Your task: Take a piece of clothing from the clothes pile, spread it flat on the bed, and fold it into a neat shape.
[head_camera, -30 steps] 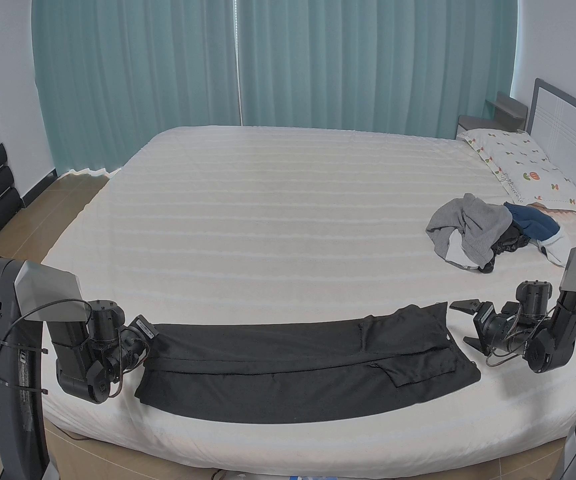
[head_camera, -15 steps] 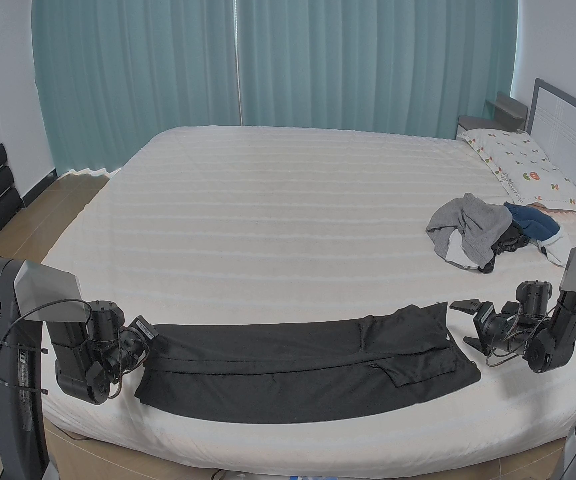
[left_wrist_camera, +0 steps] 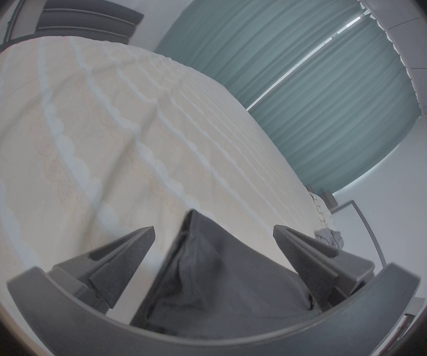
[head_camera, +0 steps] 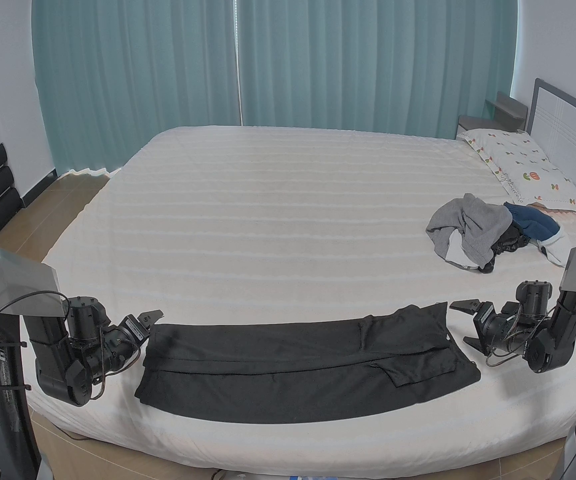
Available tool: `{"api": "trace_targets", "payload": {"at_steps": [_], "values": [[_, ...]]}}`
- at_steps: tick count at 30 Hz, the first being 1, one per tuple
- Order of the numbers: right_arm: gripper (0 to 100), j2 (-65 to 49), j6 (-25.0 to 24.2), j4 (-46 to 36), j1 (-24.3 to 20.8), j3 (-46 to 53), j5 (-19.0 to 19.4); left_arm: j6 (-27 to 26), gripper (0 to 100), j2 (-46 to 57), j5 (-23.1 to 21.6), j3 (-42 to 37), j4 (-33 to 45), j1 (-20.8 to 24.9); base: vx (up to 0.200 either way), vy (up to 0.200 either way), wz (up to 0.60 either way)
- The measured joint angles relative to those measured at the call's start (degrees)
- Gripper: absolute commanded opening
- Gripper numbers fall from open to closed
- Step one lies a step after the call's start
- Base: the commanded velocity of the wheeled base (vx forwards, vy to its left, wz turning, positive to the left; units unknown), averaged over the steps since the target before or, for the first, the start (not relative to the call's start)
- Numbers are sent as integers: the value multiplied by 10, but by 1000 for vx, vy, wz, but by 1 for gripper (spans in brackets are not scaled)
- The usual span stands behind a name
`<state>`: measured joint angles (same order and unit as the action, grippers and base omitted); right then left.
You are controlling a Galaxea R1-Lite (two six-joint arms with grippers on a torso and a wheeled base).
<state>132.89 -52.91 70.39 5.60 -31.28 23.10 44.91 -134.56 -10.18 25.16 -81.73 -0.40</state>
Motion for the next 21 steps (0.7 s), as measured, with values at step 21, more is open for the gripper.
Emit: {"api": "trace_targets", "payload": {"at_steps": [21], "values": [[100,2,5,0,-4,2,-2,-243,100,14,-36,-29,88,30,0,0,0]]}}
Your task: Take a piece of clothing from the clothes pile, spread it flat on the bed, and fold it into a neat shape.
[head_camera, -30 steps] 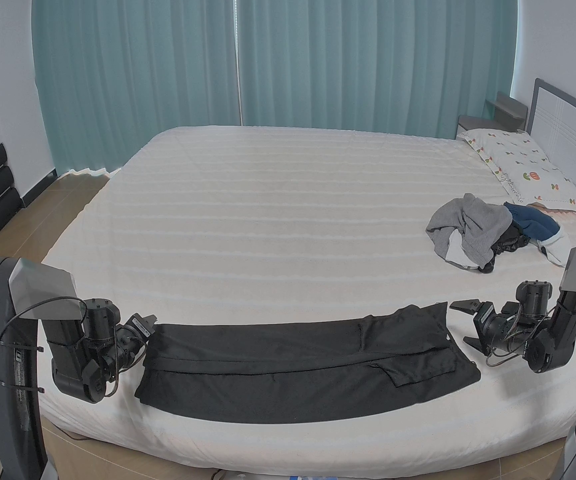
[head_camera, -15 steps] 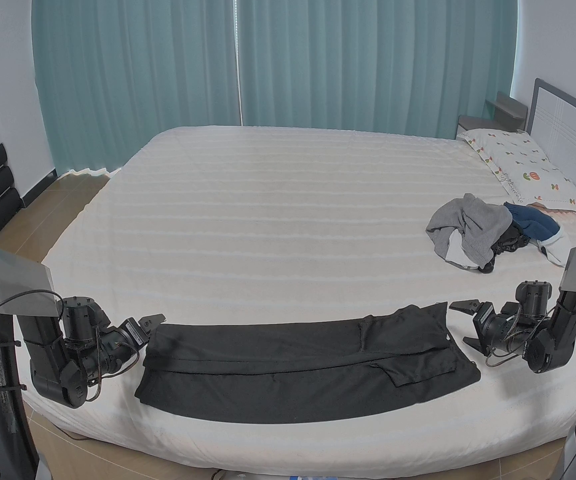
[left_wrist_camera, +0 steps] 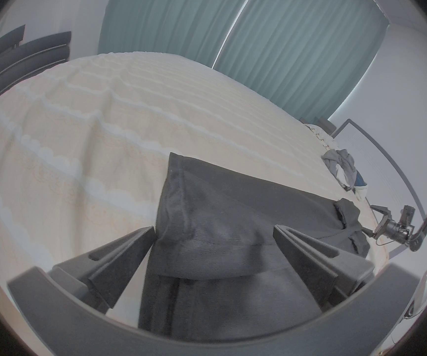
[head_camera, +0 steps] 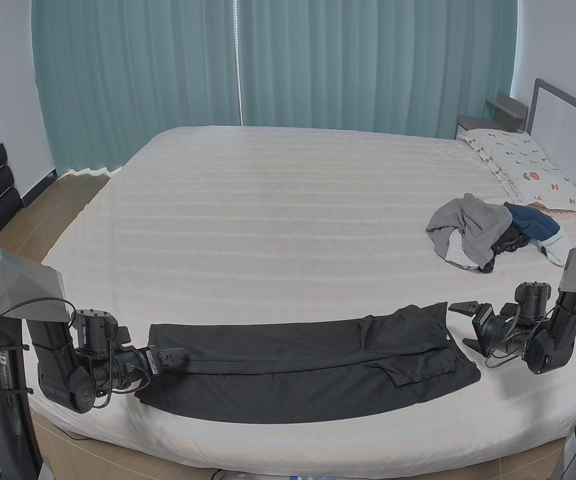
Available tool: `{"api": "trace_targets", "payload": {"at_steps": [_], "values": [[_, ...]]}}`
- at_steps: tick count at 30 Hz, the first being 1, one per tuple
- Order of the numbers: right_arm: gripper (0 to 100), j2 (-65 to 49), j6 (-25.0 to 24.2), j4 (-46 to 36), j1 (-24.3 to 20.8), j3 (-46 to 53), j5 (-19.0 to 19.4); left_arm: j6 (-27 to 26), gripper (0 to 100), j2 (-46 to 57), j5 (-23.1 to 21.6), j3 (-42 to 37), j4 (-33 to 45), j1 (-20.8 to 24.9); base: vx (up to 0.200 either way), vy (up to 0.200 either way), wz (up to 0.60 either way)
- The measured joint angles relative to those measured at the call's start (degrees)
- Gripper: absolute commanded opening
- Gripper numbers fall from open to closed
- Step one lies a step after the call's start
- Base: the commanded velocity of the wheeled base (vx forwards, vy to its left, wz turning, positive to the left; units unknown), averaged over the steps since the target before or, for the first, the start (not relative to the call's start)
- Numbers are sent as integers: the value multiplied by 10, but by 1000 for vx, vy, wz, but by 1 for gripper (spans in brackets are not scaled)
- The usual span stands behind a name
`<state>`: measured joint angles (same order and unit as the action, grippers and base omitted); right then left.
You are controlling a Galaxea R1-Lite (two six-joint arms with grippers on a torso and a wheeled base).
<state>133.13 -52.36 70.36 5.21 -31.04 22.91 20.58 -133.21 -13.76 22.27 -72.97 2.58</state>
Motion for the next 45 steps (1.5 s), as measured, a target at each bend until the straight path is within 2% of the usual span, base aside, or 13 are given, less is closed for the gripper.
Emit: {"api": "trace_targets", "payload": {"at_steps": [9,18,19,27,38,45], "values": [[100,1,4,0,-1,1,0,-20,100,-28,31,9,-33,2,0,0,0],[100,1,7,0,-1,1,0,-17,100,-32,33,2,-36,4,0,0,0],[100,1,8,0,-1,1,0,-18,0,-32,33,2,-36,5,0,0,0],[100,1,9,0,-1,1,0,-18,0,-31,35,-6,-38,7,0,0,0],[100,1,11,0,-1,1,0,-19,0,-28,33,-26,-107,7,0,0,0],[100,2,11,0,-1,1,0,-15,0,-30,33,-29,-112,6,0,0,0]]}}
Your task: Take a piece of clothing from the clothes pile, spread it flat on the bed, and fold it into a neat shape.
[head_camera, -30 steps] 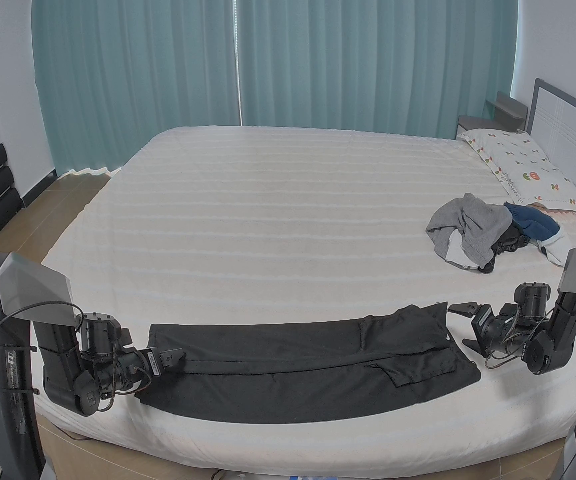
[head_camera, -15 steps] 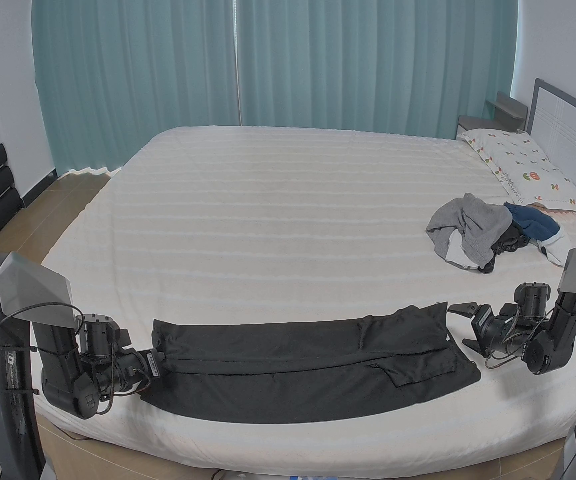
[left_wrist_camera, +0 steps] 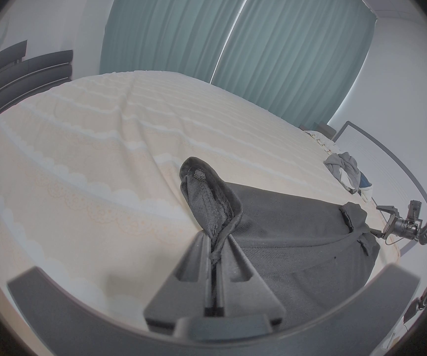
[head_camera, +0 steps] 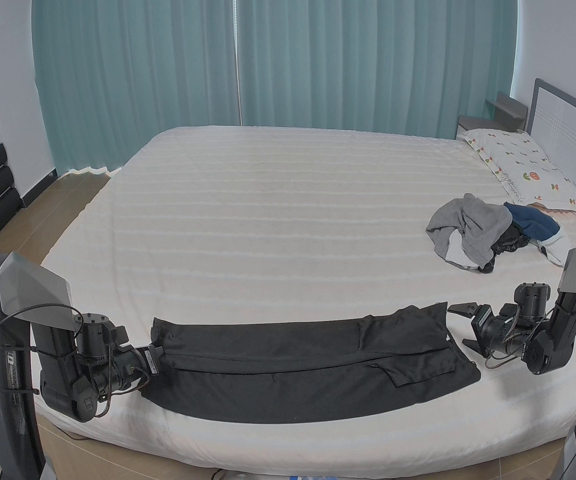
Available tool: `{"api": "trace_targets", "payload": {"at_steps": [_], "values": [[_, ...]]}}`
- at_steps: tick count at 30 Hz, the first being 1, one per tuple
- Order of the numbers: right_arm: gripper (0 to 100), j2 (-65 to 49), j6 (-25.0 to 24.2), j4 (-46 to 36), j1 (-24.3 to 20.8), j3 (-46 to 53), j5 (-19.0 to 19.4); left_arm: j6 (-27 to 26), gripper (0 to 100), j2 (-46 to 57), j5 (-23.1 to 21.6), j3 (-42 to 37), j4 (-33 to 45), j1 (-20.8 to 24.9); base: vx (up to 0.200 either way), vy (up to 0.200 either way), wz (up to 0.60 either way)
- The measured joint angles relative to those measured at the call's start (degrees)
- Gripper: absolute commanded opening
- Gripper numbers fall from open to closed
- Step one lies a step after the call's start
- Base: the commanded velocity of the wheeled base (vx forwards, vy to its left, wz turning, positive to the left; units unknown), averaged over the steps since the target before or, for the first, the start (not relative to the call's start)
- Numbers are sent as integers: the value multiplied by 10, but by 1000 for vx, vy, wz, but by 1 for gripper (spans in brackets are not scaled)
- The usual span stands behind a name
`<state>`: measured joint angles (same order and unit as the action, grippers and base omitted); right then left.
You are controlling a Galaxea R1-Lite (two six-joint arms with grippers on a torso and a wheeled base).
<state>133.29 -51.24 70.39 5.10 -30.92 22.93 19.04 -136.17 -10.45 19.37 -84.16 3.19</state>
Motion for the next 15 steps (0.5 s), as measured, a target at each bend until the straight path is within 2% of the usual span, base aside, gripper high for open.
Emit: {"api": "trace_targets", "payload": {"at_steps": [15], "values": [[100,0,0,0,0,0,0,6,0,-18,1,9,-36,-2,0,0,0]]}}
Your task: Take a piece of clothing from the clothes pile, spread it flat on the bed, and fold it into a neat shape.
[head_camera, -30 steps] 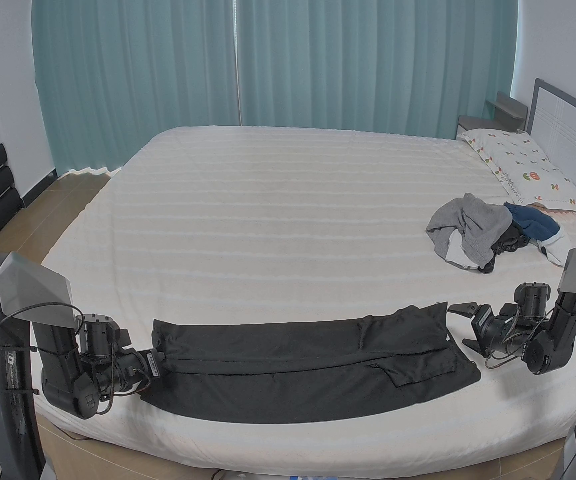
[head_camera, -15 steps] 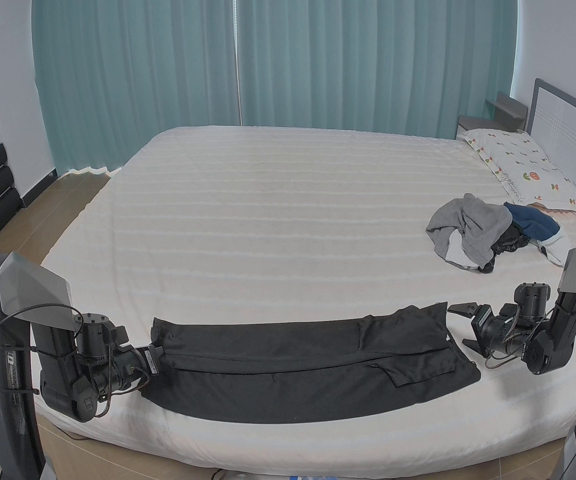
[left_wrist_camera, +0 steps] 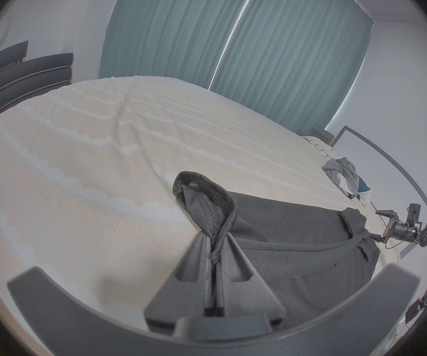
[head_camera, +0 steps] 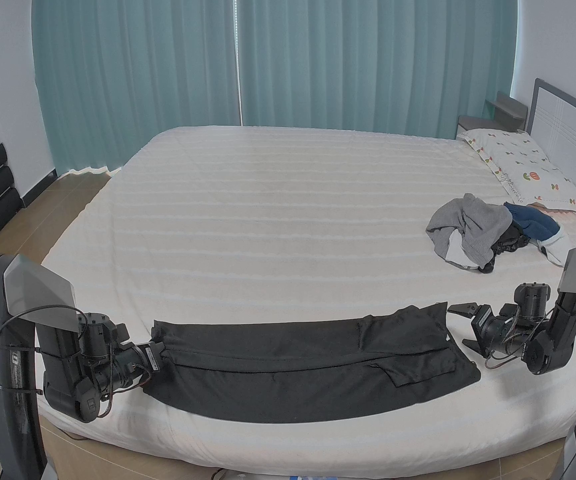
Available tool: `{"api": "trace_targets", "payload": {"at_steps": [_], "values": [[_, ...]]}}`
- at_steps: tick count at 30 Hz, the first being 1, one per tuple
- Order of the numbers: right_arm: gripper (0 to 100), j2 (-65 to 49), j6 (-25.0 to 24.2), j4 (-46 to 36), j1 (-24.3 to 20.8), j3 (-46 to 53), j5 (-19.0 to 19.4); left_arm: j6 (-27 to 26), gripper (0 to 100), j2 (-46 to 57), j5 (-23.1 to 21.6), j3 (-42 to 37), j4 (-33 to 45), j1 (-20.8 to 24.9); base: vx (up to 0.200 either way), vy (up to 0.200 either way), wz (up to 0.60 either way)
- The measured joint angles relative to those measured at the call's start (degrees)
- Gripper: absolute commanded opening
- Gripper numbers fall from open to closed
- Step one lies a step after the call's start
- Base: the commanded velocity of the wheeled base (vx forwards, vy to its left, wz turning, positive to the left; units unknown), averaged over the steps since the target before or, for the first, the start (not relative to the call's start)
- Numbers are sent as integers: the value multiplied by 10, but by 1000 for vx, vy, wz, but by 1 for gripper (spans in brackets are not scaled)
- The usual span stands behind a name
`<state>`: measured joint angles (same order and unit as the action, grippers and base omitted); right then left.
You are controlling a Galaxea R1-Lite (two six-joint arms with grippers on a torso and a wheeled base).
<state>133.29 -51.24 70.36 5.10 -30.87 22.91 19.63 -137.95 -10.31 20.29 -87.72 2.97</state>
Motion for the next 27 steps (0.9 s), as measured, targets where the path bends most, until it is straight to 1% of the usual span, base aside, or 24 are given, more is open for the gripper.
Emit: {"api": "trace_targets", "payload": {"at_steps": [3,4,12,20,27], "values": [[100,0,0,0,0,0,0,0,0,-3,0,-1,0,0,0,0,0],[100,0,0,0,0,0,0,0,100,-3,0,-3,-1,0,0,0,0],[100,0,0,0,0,0,0,2,100,-3,0,-8,-2,4,0,0,0],[100,1,0,0,0,1,0,12,100,2,5,-9,-1,23,0,0,0],[100,3,1,0,0,1,0,11,100,5,46,-12,-1,49,0,0,0]]}}
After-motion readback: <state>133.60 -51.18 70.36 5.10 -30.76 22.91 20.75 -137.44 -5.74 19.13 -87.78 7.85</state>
